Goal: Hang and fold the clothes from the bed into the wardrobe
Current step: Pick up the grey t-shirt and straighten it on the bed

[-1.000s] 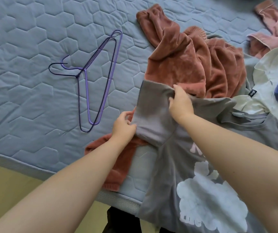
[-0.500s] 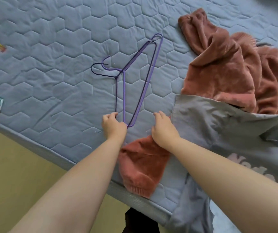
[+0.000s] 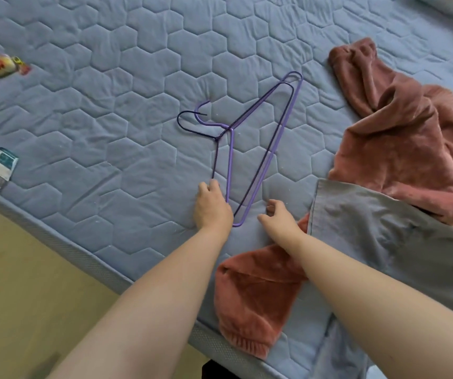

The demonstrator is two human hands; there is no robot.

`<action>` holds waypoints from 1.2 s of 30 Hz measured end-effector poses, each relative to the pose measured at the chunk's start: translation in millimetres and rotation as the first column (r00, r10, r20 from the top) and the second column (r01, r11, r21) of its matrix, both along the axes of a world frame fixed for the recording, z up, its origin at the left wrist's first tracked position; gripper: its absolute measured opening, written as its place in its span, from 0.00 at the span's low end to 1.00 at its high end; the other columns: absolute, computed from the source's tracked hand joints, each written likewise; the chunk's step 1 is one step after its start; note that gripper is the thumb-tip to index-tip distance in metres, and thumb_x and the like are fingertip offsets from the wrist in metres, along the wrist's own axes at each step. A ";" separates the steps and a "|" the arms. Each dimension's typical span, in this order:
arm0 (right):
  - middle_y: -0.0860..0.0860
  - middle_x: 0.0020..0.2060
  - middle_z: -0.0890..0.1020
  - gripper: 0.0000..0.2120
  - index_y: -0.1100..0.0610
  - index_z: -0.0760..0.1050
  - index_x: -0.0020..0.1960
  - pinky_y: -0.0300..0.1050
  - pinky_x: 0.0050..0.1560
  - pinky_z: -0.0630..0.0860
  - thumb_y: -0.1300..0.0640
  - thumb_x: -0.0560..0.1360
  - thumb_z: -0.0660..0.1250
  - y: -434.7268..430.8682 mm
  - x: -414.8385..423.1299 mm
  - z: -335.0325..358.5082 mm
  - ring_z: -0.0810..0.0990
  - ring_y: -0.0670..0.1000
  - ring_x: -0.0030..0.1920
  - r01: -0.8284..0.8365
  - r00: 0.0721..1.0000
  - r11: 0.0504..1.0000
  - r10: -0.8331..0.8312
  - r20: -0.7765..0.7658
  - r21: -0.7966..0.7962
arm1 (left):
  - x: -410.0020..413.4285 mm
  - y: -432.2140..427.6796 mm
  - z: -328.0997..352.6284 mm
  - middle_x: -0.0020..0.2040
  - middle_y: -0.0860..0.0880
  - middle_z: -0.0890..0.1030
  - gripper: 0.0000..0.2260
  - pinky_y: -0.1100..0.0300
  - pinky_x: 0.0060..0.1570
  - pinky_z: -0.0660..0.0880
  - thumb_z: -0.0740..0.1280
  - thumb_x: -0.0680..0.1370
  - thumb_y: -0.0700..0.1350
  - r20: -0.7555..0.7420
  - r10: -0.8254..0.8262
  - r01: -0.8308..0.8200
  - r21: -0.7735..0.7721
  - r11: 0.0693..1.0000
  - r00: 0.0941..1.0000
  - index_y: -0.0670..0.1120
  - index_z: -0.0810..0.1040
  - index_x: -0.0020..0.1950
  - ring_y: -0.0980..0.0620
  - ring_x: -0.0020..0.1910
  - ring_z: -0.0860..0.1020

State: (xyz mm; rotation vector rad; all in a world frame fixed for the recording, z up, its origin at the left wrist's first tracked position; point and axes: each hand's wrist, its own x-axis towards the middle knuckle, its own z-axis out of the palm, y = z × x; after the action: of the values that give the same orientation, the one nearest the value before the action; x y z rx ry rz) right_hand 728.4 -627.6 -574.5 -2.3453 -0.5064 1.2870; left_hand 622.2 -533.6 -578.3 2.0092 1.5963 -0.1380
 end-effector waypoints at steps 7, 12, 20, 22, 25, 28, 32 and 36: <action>0.56 0.67 0.73 0.26 0.61 0.61 0.73 0.43 0.68 0.64 0.60 0.77 0.64 -1.4 9.1 5.9 0.71 0.54 0.67 0.053 0.997 0.998 -0.054 -0.052 -0.023 | -1.9 15.9 0.1 0.65 0.41 0.71 0.15 0.49 0.56 0.71 0.64 0.78 0.38 -0.075 0.139 -0.151 -0.184 0.971 0.987 0.41 0.66 0.63 0.39 0.62 0.74; 0.55 0.65 0.74 0.25 0.61 0.64 0.72 0.42 0.60 0.68 0.58 0.77 0.63 0.6 11.8 17.6 0.74 0.53 0.63 0.094 0.994 0.995 -0.096 -0.048 -0.031 | -22.4 21.2 -1.3 0.65 0.41 0.73 0.13 0.50 0.59 0.70 0.60 0.81 0.43 -0.218 0.033 -0.098 -0.296 0.950 0.975 0.41 0.72 0.64 0.40 0.63 0.73; 0.56 0.57 0.76 0.19 0.60 0.69 0.68 0.43 0.47 0.71 0.58 0.78 0.62 -16.5 30.3 59.3 0.75 0.52 0.51 0.276 0.958 0.959 -0.269 -0.098 0.067 | -19.4 -21.4 39.8 0.38 0.37 0.81 0.09 0.46 0.37 0.77 0.52 0.82 0.42 0.349 0.140 -0.079 -0.183 0.980 0.927 0.40 0.69 0.48 0.38 0.34 0.81; 0.56 0.57 0.76 0.15 0.59 0.71 0.63 0.48 0.57 0.74 0.56 0.79 0.62 -22.6 40.6 77.0 0.75 0.55 0.57 0.360 0.926 0.929 -0.343 -0.158 0.089 | -14.7 -31.1 58.7 0.36 0.37 0.80 0.10 0.46 0.36 0.76 0.52 0.83 0.42 0.389 0.050 -0.017 -0.088 0.996 0.920 0.40 0.68 0.47 0.39 0.30 0.80; 0.52 0.58 0.72 0.13 0.53 0.69 0.60 0.49 0.60 0.71 0.49 0.78 0.63 -28.6 54.9 111.6 0.73 0.54 0.62 0.495 0.829 0.864 -0.438 -0.347 0.092 | -2.4 -42.3 84.8 0.41 0.35 0.81 0.10 0.43 0.41 0.74 0.53 0.83 0.42 0.419 -0.100 0.103 0.015 0.995 0.903 0.38 0.70 0.50 0.34 0.39 0.79; 0.48 0.61 0.66 0.22 0.50 0.65 0.67 0.53 0.63 0.65 0.44 0.77 0.64 -38.4 74.2 145.7 0.69 0.54 0.64 0.587 0.749 0.802 -0.487 -0.449 0.109 | 15.2 -56.0 106.6 0.44 0.35 0.81 0.11 0.45 0.41 0.69 0.55 0.83 0.44 0.352 -0.304 0.269 0.147 0.952 0.885 0.38 0.71 0.52 0.33 0.45 0.77; 0.51 0.63 0.68 0.24 0.48 0.65 0.70 0.60 0.63 0.67 0.41 0.77 0.61 -77.5 100.3 177.4 0.67 0.60 0.69 0.562 0.767 0.814 -0.446 -0.460 0.149 | 40.2 -90.2 133.3 0.41 0.34 0.80 0.12 0.45 0.39 0.67 0.57 0.82 0.44 0.347 -0.486 0.411 0.270 0.871 0.802 0.37 0.74 0.52 0.32 0.42 0.77; 0.56 0.76 0.53 0.52 0.46 0.46 0.78 0.68 0.68 0.61 0.38 0.64 0.71 -126.0 116.5 188.3 0.64 0.63 0.71 0.735 0.555 0.672 -0.518 -0.651 0.092 | 63.4 -140.0 151.1 0.35 0.34 0.79 0.10 0.46 0.31 0.69 0.60 0.81 0.42 0.422 -0.550 0.441 0.333 0.834 0.721 0.35 0.75 0.46 0.31 0.34 0.76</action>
State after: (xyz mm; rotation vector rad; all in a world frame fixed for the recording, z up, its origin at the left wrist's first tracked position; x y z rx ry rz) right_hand 844.9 -753.6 -386.2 -1.4574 0.3023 1.2879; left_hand 685.7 -673.6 -427.2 2.3487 0.7357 0.3513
